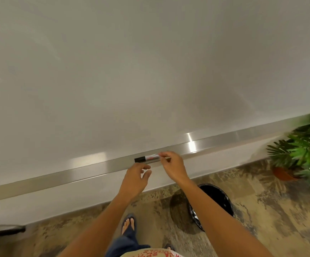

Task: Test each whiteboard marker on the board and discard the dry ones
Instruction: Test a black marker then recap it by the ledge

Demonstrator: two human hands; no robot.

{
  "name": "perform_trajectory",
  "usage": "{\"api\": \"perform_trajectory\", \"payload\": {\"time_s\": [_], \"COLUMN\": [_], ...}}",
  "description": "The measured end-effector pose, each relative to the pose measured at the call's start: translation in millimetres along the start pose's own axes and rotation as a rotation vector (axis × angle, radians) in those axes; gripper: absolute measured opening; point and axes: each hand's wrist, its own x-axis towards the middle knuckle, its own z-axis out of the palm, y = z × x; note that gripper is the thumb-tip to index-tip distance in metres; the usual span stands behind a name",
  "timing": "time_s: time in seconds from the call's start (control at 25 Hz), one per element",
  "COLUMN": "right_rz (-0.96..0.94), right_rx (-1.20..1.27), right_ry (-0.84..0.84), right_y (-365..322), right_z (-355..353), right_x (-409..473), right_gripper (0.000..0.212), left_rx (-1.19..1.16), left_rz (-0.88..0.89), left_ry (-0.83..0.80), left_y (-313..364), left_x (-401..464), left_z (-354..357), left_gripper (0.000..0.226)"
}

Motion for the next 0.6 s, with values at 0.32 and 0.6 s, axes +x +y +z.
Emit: {"api": "perform_trajectory", "payload": {"time_s": [0.32, 0.6], "right_rz": [-0.413, -0.489], "right_rx": [-0.965, -1.160], "right_ry": [-0.175, -0.113], "right_y": [-26.1, -21.5], "right_z": [63.4, 86.4], "right_x": [47.4, 49.4], "right_gripper": [0.027, 0.014], "left_rx": [-0.061, -0.086], "left_rz": [-0.010, -0.085], "left_ry": [0.097, 0.133], "left_y": [-42.9, -74.8], "left_x": [23.5, 16.1], "left_z": [-57.2, -79.0], "left_gripper": [0.022, 0.022]}}
